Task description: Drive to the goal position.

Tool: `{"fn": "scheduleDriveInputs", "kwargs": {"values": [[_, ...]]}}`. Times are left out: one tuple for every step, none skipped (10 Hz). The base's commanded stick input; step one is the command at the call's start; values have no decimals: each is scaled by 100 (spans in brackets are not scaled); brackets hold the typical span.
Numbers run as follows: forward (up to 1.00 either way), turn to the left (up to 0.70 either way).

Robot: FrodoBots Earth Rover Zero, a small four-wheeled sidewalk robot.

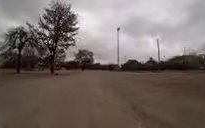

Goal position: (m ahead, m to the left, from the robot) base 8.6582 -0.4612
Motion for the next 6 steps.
{"fn": "scheduleDriveInputs", "kwargs": {"values": [[70,-1],[70,-1],[70,-1],[70,-1],[70,-1],[70,-1]]}}
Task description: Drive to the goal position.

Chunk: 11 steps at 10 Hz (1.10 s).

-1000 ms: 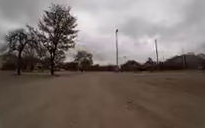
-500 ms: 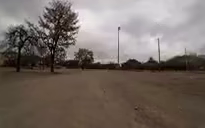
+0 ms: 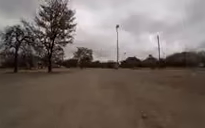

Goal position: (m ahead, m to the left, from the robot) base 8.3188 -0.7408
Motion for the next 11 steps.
{"fn": "scheduleDriveInputs", "kwargs": {"values": [[70,-1],[70,-1],[70,-1],[70,-1],[70,-1],[70,-1],[70,-1],[70,-1],[70,-1],[70,-1],[70,-1]]}}
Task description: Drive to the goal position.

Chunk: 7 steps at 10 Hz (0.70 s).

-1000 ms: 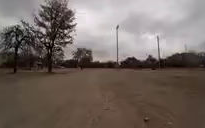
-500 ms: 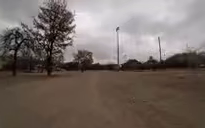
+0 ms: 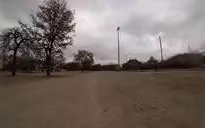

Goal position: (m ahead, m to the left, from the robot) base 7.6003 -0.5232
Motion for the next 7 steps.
{"fn": "scheduleDriveInputs", "kwargs": {"values": [[70,-1],[70,-1],[70,-1],[70,-1],[70,-1],[70,-1],[70,-1]]}}
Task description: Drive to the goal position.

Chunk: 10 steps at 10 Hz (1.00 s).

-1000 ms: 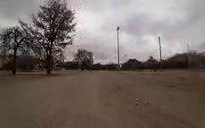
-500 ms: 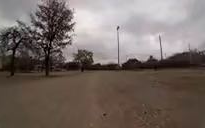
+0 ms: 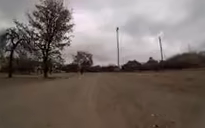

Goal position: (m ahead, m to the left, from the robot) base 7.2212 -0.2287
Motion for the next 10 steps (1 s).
{"fn": "scheduleDriveInputs", "kwargs": {"values": [[70,-1],[70,-1],[70,-1],[70,-1],[70,-1],[70,-1],[70,-1],[70,-1],[70,-1],[70,-1]]}}
